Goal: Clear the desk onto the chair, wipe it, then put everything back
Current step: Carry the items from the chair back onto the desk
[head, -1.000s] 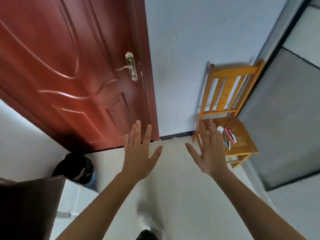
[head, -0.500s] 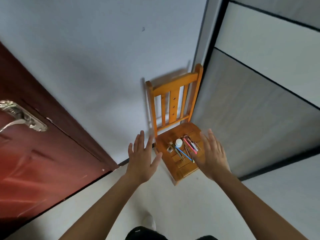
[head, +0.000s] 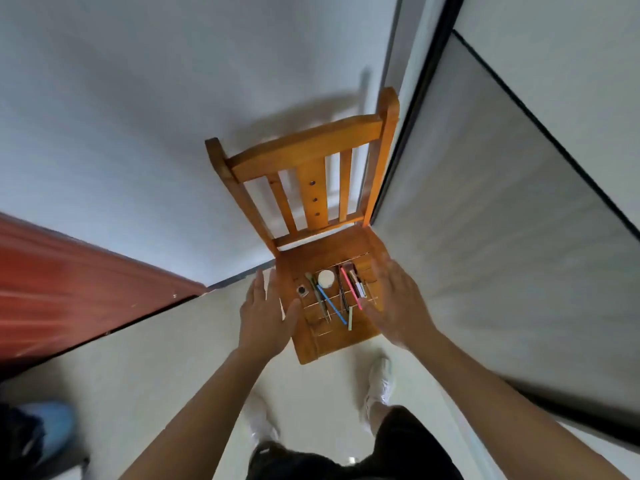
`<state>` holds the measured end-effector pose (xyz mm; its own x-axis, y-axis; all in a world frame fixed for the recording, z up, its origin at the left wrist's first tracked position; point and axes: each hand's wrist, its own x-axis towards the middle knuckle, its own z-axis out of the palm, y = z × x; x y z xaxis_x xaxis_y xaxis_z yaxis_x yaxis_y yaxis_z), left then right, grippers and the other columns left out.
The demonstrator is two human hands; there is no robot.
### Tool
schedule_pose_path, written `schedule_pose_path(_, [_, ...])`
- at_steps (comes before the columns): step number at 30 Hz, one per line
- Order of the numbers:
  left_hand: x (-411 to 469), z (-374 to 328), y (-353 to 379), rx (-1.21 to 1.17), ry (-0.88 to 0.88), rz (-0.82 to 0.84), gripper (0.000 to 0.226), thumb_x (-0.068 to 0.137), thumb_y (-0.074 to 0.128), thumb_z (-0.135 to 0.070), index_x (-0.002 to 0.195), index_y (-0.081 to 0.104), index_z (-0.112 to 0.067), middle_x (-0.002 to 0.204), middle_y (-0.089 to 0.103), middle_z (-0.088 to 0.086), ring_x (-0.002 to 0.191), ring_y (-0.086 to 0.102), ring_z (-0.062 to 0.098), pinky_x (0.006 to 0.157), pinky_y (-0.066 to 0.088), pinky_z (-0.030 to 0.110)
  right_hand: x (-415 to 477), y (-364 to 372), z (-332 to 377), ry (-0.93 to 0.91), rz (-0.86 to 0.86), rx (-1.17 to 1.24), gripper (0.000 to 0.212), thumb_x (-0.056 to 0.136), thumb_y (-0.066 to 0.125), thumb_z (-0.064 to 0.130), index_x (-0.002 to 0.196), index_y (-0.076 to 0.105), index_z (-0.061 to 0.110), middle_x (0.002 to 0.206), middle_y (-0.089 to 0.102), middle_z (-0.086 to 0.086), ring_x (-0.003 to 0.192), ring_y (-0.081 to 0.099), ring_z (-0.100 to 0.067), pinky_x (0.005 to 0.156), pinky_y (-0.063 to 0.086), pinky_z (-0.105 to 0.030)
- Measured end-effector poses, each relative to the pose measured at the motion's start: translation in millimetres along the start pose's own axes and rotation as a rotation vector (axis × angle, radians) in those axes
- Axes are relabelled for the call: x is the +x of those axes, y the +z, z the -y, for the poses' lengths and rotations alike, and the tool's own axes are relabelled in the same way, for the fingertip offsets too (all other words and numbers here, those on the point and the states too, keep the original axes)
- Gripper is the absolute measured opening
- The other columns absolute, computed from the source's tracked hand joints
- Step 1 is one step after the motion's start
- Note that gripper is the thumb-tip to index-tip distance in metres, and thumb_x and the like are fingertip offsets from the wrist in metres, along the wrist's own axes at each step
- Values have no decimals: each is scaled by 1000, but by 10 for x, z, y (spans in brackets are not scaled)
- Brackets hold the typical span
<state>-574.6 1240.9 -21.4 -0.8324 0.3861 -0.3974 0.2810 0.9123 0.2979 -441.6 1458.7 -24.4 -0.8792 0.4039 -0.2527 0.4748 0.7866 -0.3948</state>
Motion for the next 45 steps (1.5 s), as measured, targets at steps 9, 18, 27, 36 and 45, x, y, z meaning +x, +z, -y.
schedule_pose_path(9, [523,-26,598,22,-164,148,81,93,40,-67,157,8,-29,167,10,1,152,16,30,117,26,55,920,616,-388,-57,145,-66,79,95,41,64,158,8,28,168,8,-2,154,12,-28,116,10,-39])
schedule_pose_path(18, [1494,395,1920,-84,-149,146,68,96,59,-43,153,26,-25,163,26,1,146,31,30,112,39,53,1550,2099,-753,-96,225,-24,81,96,59,47,159,13,24,167,11,-3,153,15,-27,119,23,-42])
schedule_pose_path(27, [1884,744,2796,-163,-44,-79,45,96,64,-27,139,55,-22,136,59,0,125,50,25,104,48,45,1912,3010,-822,-136,154,-46,80,86,77,35,151,34,21,147,49,-6,137,42,-27,113,32,-42])
schedule_pose_path(36, [1500,616,1950,-345,-116,-233,35,91,70,-29,125,63,-22,125,67,0,111,57,20,86,40,24,1738,2230,-509,-163,-38,55,66,83,73,54,136,42,29,131,57,3,122,51,-19,105,34,-37])
schedule_pose_path(45, [169,115,-124,-464,-130,-474,43,83,80,-28,122,65,-15,114,70,4,100,61,17,87,56,40,1090,249,491,-365,-121,156,70,77,75,60,135,45,35,129,58,10,116,49,-6,87,25,-4])
